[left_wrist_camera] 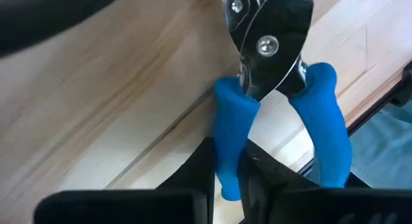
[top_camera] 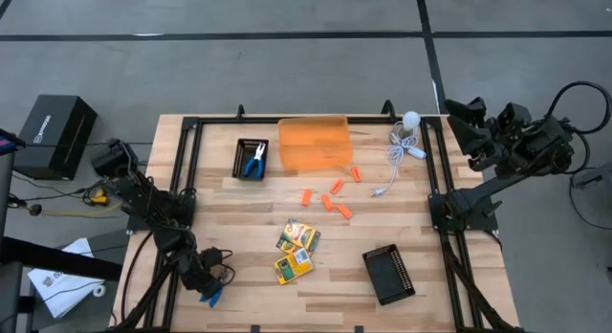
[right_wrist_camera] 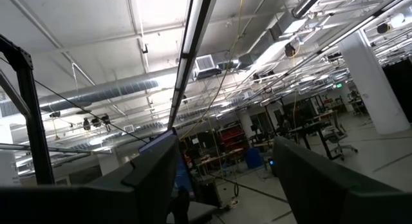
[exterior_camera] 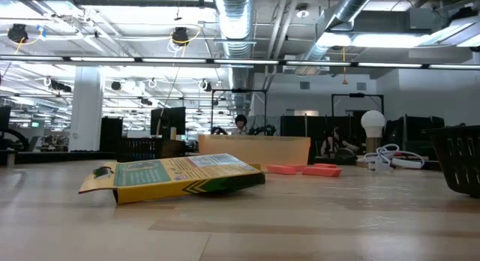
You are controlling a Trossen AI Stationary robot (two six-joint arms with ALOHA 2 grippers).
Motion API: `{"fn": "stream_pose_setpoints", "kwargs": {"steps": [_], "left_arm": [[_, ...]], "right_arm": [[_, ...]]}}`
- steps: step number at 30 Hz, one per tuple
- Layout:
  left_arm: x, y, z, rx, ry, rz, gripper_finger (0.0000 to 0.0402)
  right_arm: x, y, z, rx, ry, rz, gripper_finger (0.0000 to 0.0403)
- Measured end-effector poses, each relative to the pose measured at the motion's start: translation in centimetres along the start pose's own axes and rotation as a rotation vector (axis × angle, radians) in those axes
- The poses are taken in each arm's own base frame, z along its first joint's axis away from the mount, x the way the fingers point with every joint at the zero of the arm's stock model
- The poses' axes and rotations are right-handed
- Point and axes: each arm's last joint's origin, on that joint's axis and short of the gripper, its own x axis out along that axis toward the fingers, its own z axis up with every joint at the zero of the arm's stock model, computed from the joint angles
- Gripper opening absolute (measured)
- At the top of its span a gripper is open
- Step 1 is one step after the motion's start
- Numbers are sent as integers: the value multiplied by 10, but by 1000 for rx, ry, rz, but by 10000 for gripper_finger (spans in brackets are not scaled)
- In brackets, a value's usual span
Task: Pick & Place School Supplies
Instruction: Put the blue puncher into the top black bin
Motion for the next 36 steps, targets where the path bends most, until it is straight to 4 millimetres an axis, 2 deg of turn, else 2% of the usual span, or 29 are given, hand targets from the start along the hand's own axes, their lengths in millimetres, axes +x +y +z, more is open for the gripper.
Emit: {"fn": "stream_pose_setpoints", "kwargs": {"steps": [6,10,15,21,27,31,36], "left_arm": [[-2,-2,1,-35,-52,-46,31],[-13,-5,13,-111,-301,-168,30],[-39,-16,42,-199,-629,-339,30],[-87,-19,91,-151,-950,-374,29],[-129,3,139,-110,-1122,-254,29],[-147,24,165,-107,-1152,-173,29],[-163,50,187,-99,-1147,-104,28]], "right_arm": [[0,0,0,-2,0,-2,244],[0,0,0,-6,-2,-2,244],[0,0,1,-4,-6,-3,244],[0,0,2,7,-21,-4,244],[0,0,3,9,-26,-4,244],[0,0,3,9,-26,-4,244],[0,0,4,16,-35,-5,244]]}}
